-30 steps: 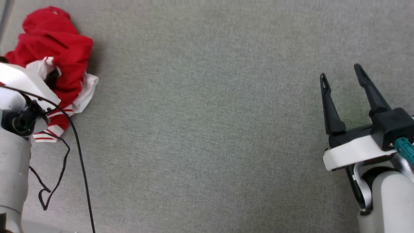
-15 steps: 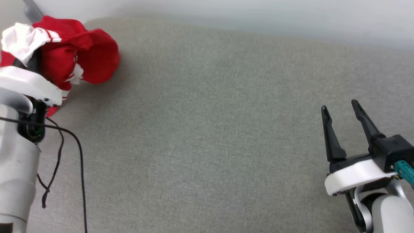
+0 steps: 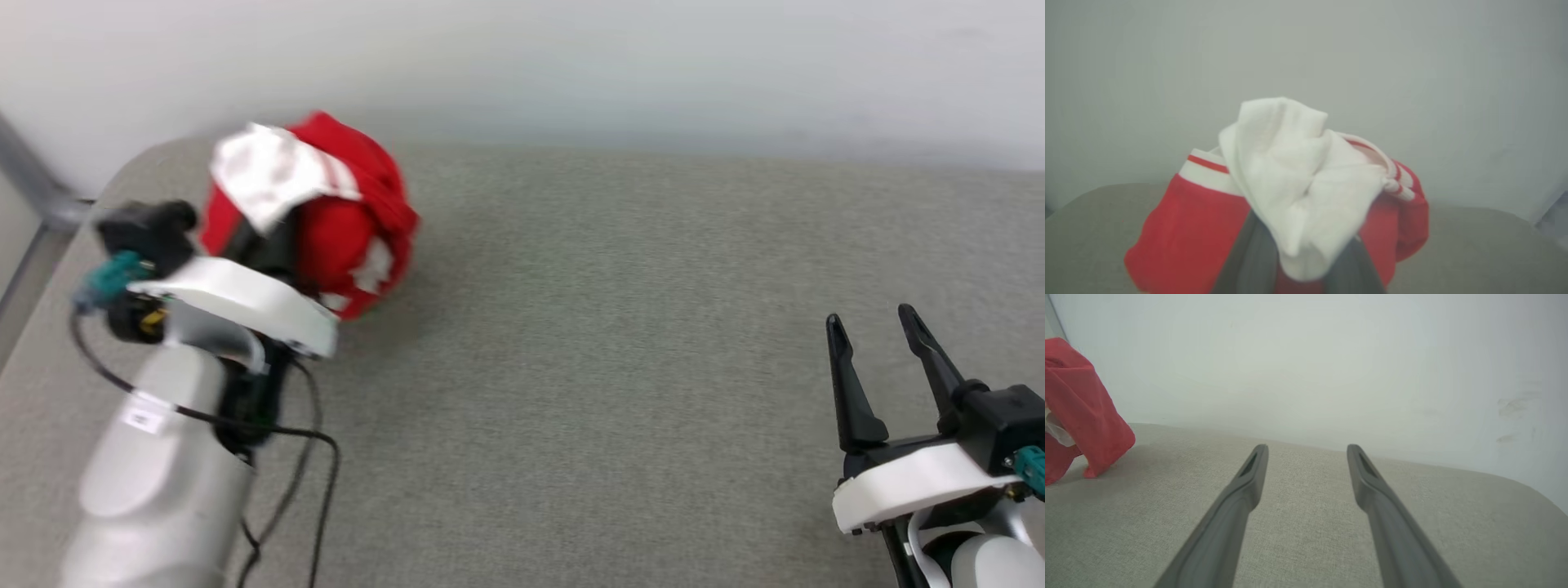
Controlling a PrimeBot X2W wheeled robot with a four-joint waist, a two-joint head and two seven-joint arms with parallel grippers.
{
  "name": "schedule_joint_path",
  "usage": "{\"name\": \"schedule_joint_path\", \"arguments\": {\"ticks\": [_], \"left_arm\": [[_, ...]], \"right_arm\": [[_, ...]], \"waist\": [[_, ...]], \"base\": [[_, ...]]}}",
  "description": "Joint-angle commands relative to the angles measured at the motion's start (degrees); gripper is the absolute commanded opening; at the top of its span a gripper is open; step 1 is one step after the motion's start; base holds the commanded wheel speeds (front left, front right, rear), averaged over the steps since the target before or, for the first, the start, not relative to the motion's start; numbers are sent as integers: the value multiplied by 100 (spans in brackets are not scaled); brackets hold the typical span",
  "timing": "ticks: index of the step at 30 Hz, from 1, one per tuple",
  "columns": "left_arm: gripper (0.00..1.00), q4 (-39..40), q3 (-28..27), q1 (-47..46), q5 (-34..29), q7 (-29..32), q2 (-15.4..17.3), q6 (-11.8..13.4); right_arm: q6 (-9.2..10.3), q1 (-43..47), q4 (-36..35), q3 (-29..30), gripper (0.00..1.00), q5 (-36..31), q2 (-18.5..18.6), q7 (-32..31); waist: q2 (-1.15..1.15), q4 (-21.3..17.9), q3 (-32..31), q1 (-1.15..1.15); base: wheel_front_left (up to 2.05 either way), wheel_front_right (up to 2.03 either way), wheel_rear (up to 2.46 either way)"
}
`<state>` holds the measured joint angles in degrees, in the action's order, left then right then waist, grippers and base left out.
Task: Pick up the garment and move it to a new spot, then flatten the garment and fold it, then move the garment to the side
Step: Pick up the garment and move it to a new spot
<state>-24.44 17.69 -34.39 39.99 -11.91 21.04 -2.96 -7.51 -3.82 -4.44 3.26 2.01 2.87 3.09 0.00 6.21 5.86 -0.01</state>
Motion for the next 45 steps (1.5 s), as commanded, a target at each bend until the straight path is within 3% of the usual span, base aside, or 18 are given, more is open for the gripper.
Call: {"name": "schedule_joint_path", "arguments": {"ticks": [1,9,15,20,22,23,24,25,30,35,36,45], "left_arm": [[0,199,125,148,-29,77,-113,16],[0,916,1171,575,-133,710,-762,-145],[0,794,2174,868,-281,1209,-1122,-327],[0,505,2982,1083,-454,1403,-1180,-413],[36,378,3194,1123,-455,1424,-1190,-438],[50,329,3285,1118,-477,1396,-1187,-442],[90,287,3356,1106,-479,1358,-1192,-442],[100,261,3418,1083,-474,1310,-1198,-443],[100,327,3417,914,-625,701,-1182,-437],[100,556,3236,904,-809,95,-1102,-256],[100,729,3043,978,-846,-105,-1013,-61],[100,1136,2030,1437,-767,-323,-658,602]], "right_arm": [[4,86,-2,23,100,70,1,39],[4,105,42,28,100,269,1,105],[4,-6,59,36,100,326,0,173],[3,-107,84,58,100,342,-1,250],[3,-122,114,52,100,346,-1,263],[3,-143,127,45,100,342,-1,267],[4,-166,143,39,100,328,-1,274],[3,-179,165,35,100,323,0,280],[3,-139,225,64,100,282,0,287],[4,8,266,53,100,244,0,211],[4,91,247,54,100,233,0,164],[3,414,118,58,100,246,0,12]], "waist": [[0,-217,-58,1],[0,-759,154,1],[0,-1001,546,1],[0,-1005,790,1],[0,-970,822,1],[0,-948,828,1],[0,-925,827,1],[0,-894,812,1],[0,-716,608,1],[0,-536,270,1],[0,-449,75,1],[0,-283,-301,1]], "base": [[0,0,0],[0,0,0],[0,0,0],[0,0,0],[0,0,0],[0,0,0],[0,0,0],[0,0,0],[0,0,0],[0,0,0],[0,0,0],[0,0,0]]}}
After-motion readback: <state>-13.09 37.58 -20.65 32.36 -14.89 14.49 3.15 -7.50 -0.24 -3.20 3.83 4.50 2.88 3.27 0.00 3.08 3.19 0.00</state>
